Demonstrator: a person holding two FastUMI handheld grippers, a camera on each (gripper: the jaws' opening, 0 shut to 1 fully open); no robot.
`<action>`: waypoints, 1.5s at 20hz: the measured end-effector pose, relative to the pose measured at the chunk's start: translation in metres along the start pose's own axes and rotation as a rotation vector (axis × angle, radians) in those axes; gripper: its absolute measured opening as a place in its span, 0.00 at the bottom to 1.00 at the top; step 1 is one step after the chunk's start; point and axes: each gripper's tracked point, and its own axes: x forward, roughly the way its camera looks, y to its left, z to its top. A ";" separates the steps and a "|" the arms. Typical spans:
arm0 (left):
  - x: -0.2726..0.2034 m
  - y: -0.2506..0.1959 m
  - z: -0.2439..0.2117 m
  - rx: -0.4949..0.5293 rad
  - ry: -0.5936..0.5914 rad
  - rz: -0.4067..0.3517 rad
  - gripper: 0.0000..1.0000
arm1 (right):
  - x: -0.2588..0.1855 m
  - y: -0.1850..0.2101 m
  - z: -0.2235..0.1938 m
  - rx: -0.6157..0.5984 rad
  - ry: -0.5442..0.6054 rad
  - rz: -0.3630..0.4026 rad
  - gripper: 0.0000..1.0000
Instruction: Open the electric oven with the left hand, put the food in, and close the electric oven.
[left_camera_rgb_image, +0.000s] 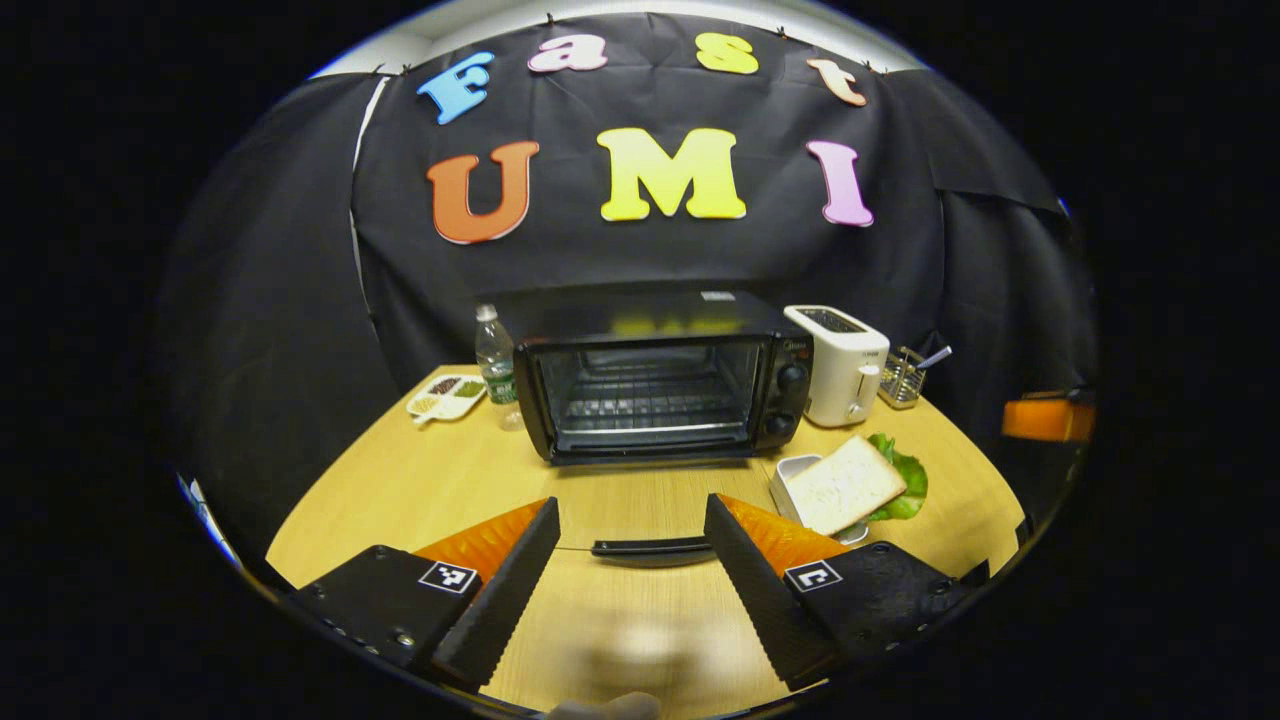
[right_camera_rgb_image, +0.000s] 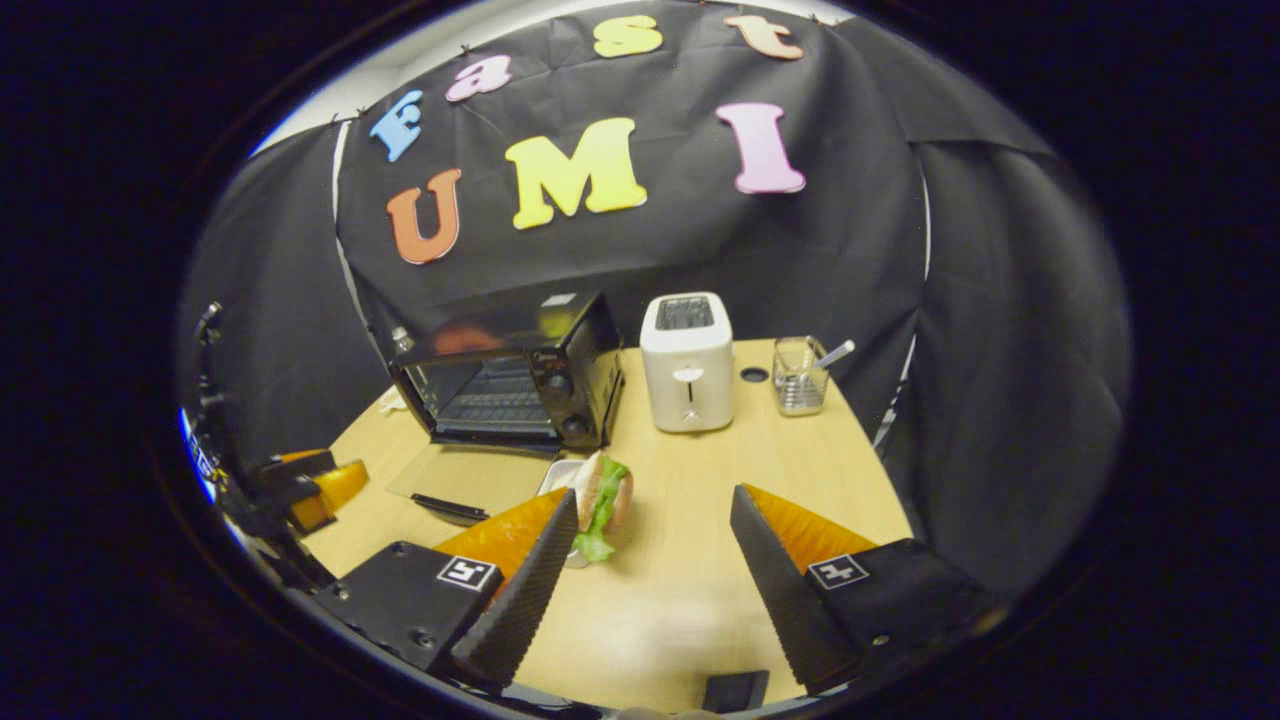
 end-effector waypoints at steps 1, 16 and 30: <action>-0.011 0.002 0.013 -0.010 -0.018 -0.002 0.96 | 0.013 0.004 -0.008 0.016 0.023 0.027 0.98; -0.119 0.011 0.121 -0.024 -0.204 0.092 0.96 | 0.144 0.048 -0.042 0.430 0.290 0.345 0.59; -0.120 0.026 0.111 -0.018 -0.178 0.054 0.96 | 0.083 0.114 0.041 0.529 0.043 0.381 0.38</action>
